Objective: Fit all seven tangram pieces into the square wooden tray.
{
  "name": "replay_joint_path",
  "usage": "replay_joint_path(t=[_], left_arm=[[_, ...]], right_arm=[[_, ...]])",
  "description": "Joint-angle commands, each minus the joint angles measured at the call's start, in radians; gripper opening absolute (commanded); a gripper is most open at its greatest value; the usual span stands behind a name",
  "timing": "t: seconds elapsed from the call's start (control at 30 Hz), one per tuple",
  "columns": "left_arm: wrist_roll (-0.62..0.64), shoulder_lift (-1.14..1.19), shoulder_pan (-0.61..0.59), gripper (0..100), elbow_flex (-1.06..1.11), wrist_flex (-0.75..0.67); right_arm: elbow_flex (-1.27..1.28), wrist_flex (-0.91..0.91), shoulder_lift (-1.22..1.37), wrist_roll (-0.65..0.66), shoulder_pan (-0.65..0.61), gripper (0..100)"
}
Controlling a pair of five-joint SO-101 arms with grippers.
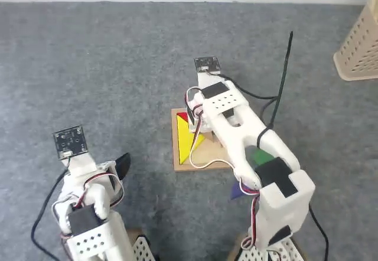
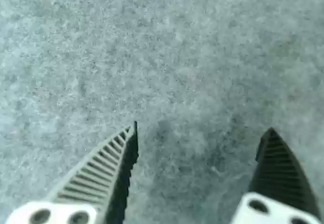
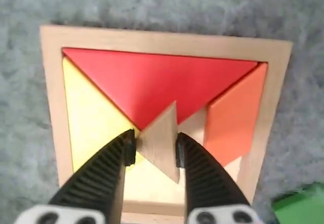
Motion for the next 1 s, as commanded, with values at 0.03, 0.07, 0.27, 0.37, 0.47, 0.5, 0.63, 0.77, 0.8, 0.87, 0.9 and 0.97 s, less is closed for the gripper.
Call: replay_joint_path(t=[0.03, 0.07, 0.27, 0.37, 0.47, 0.5, 0.63, 0.77, 0.8, 0.87, 0.9, 0.97], left_arm=[[-0.002, -0.012, 0.002, 35, -0.013, -0.002], [-0.002, -0.012, 0.002, 35, -0.013, -0.002], [-0.002, -0.012, 0.002, 35, -0.013, -0.002], [-0.002, -0.012, 0.002, 35, -0.013, -0.002], [-0.002, -0.012, 0.002, 35, -0.013, -0.002], [-0.002, -0.012, 0.002, 35, -0.013, -0.002], [-0.002, -0.012, 0.002, 35, -0.013, -0.002], [-0.002, -0.012, 0.002, 35, -0.013, -0.002], [-0.002, -0.012, 0.002, 35, -0.013, -0.002], [-0.002, -0.012, 0.002, 35, -0.013, -0.002], [-0.002, -0.012, 0.002, 35, -0.013, -0.002], [-0.002, -0.012, 0.002, 35, -0.013, -0.002]], right_arm=[[-0.012, 0.024, -0.088, 0.046, -0.015, 18.4], [-0.012, 0.024, -0.088, 0.046, -0.015, 18.4], [-0.018, 0.021, -0.119, 0.051, -0.013, 17.8], [-0.009, 0.03, -0.183, 0.052, -0.012, 16.5], [0.057, 0.008, -0.292, 0.052, 0.015, 7.2], [0.089, -0.015, -0.331, 0.06, 0.028, 3.9], [0.249, -0.127, -0.467, 0.149, 0.067, 1.8], [0.351, -0.153, -0.576, 0.278, 0.067, 0.7], [0.364, -0.14, -0.593, 0.33, 0.067, 0.7], [0.39, -0.097, -0.625, 0.44, 0.073, 0.7], [0.405, -0.064, -0.639, 0.494, 0.081, 0.7], [0.427, 0.025, -0.659, 0.572, 0.088, 0.7]])
